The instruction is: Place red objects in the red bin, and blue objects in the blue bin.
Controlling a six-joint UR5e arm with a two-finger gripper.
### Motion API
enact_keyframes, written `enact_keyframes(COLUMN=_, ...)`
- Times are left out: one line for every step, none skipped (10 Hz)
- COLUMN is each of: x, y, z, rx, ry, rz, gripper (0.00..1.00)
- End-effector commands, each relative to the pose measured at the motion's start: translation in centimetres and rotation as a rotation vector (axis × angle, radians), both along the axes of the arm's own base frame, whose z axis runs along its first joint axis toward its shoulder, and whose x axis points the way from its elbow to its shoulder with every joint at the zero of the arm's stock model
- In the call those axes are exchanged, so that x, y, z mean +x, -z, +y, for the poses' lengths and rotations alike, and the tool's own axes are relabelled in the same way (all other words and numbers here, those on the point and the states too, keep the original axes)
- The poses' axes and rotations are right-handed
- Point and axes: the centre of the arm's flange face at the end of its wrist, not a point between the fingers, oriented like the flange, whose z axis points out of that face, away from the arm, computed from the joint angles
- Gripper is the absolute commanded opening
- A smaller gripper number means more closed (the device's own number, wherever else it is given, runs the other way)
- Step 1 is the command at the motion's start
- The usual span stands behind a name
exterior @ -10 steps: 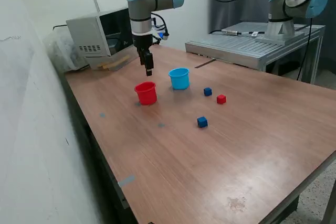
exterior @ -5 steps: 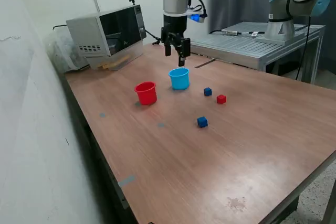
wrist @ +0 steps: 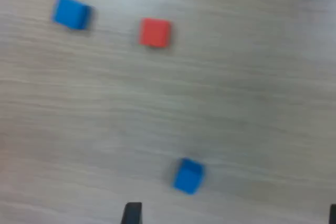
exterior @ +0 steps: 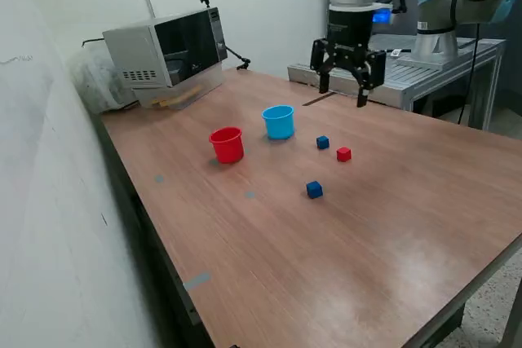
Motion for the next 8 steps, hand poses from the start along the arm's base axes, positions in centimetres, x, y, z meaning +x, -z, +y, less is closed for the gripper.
enact_keyframes(x=1.0, y=3.8, z=-5.2, rx=-0.022, ry=-0.041, rz=-0.021, gripper=1.0)
enact_keyframes(x=0.2, y=4.7, z=-5.4, rx=-0.021, ry=-0.036, rz=-0.02, gripper=1.0)
enact_keyframes(x=-0.8, y=5.6, z=-5.7, rx=-0.024, ry=-0.018, rz=-0.014, gripper=1.0)
enact_keyframes(x=-1.6, y=6.7, z=-5.8, rx=-0.024, ry=-0.004, rz=-0.016, gripper=1.0)
enact_keyframes(x=-2.3, y=7.9, z=-5.7, rx=-0.022, ry=0.001, rz=-0.023, gripper=1.0)
enact_keyframes(x=-2.8, y=10.7, z=-5.3, rx=-0.012, ry=0.009, rz=-0.053, gripper=1.0)
enact_keyframes(x=-3.1, y=11.9, z=-4.4, rx=-0.012, ry=0.059, rz=-0.058, gripper=1.0)
enact_keyframes(x=-3.4, y=12.3, z=-4.0, rx=-0.017, ry=0.118, rz=-0.051, gripper=1.0)
